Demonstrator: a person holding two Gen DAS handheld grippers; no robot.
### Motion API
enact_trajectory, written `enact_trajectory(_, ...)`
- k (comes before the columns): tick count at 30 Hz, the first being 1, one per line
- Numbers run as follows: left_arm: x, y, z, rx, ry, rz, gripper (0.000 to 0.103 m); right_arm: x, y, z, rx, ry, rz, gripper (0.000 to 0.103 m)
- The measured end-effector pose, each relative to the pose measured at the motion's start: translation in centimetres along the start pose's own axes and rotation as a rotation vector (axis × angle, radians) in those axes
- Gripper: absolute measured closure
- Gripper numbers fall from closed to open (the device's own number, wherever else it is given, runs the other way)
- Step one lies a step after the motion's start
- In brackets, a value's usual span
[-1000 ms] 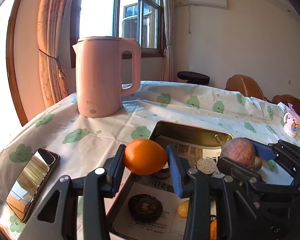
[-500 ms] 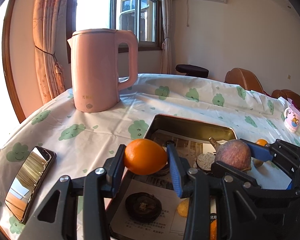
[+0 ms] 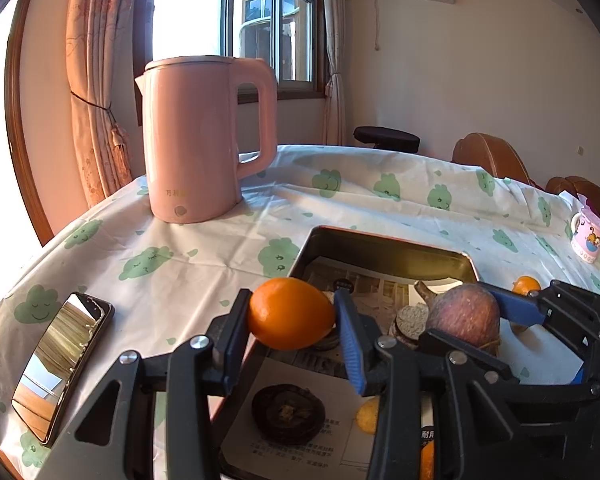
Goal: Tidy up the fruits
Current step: 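Open both tools and move them back over the cloth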
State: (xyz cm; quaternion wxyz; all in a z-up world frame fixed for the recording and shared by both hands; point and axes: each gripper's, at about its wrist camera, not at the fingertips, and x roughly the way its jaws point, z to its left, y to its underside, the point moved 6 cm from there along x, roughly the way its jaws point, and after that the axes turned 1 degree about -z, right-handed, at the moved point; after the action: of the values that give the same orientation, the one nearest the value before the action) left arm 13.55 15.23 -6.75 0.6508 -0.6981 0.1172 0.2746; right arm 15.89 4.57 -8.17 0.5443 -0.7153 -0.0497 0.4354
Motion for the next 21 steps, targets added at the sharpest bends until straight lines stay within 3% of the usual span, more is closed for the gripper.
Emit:
enact_trajectory(4,-0.3,-0.1,0.0,0.011,-0.013,-0.019,0.056,-0.2,0.0,0.5,-0.024,-0.001,-0.01,0.048)
enact_trajectory(6,-0.7,-0.2,0.0,0.014,-0.023,-0.037,0.045,-0.3,0.0,0.6,-0.03,-0.001,-0.014,0.037)
enact_trajectory(8,-1.3,-0.3,0.3,0.005,-0.032,-0.065,0.035,-0.5,0.0,0.5,-0.024,0.002,-0.022,0.036)
enact_trajectory(12,-2.3,-0.4,0.5,-0.03,-0.012,-0.104,0.029,-1.4,0.2,-0.1,-0.013,-0.022,-0.031,0.032)
enact_trajectory(16,-2.6,-0.4,-0.5,-0.034,0.017,-0.109,0.029,-4.1,0.3,-2.2,-0.034,0.042,-0.059,0.032)
enact_trajectory(21,-3.3,-0.7,-3.6,0.007,0.06,-0.122,0.029,-7.6,0.2,-7.6,0.075,0.058,-0.091,0.031)
